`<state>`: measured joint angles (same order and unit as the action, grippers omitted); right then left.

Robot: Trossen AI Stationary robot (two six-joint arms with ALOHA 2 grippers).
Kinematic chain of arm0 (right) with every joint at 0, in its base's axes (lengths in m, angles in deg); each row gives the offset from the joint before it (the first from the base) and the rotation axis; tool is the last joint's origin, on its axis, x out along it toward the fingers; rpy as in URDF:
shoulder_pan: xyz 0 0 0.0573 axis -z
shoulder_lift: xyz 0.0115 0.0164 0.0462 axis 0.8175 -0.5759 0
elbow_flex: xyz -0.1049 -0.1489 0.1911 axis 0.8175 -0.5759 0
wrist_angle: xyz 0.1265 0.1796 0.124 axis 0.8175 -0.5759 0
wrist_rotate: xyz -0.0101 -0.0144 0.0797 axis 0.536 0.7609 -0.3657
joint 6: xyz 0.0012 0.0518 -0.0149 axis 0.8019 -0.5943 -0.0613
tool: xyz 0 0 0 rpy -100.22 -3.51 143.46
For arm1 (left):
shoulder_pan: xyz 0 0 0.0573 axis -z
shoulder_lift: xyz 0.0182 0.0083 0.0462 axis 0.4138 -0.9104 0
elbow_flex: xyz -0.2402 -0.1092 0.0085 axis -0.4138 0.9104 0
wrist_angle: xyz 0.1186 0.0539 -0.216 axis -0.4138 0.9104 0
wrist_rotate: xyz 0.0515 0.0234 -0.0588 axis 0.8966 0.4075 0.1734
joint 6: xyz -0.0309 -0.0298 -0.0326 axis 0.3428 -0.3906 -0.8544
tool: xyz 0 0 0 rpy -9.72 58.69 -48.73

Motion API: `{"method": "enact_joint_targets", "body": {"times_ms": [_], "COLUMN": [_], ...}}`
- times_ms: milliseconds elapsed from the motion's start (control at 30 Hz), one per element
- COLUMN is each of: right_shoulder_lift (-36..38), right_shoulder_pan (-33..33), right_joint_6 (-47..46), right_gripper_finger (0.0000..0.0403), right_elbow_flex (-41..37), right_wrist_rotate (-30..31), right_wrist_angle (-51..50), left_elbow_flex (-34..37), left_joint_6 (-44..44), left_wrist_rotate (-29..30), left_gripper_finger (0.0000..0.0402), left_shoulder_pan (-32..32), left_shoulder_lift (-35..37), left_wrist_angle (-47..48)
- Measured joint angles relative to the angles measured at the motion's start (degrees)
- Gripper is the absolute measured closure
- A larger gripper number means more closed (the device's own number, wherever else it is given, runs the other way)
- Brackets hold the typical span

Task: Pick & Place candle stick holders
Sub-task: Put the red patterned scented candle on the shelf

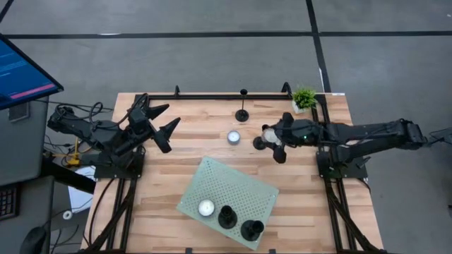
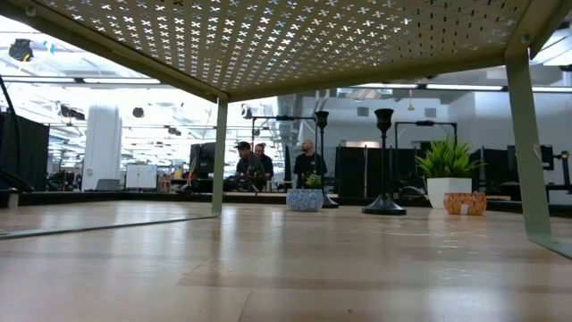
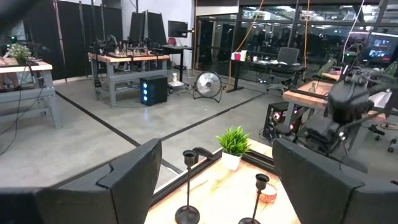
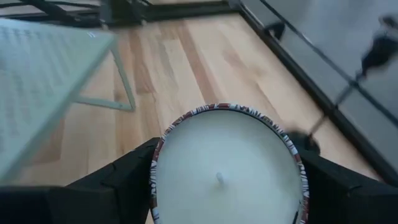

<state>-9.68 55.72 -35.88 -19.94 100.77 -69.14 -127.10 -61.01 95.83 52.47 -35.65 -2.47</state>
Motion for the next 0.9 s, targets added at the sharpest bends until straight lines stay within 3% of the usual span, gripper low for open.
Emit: {"method": "enact_joint_targets", "body": {"times_ms": [167,433,633,900], "right_shoulder_lift": [-5.87,-18.17,-27.97,-38.43], "right_shoulder_pan": [1.74,3.31,2.76,-0.52], "right_joint_6": [7.29,15.75,18.93,21.05], "right_gripper_finger": [0.0117,0.0117,0.0117,0.0117], "right_elbow_flex": [6.22,12.07,18.38,27.51], "right_wrist_rotate": [-4.94,-20.73,-30.04,-34.25], "right_wrist_angle": [0.55,14.02,18.54,20.37], "left_elbow_flex": [0.0,0.0,0.0,0.0], "left_joint_6": [0.0,0.0,0.0,0.0], "left_wrist_rotate": [-0.01,-0.02,-0.02,-0.02], "left_gripper_finger": [0.0094,0.0094,0.0094,0.0094], "left_shoulder_pan": [0.04,0.04,0.04,0.04], "left_shoulder_lift": [-0.01,-0.04,-0.07,-0.04], "left_wrist_angle": [-0.01,-0.01,0.0,0.0]}}
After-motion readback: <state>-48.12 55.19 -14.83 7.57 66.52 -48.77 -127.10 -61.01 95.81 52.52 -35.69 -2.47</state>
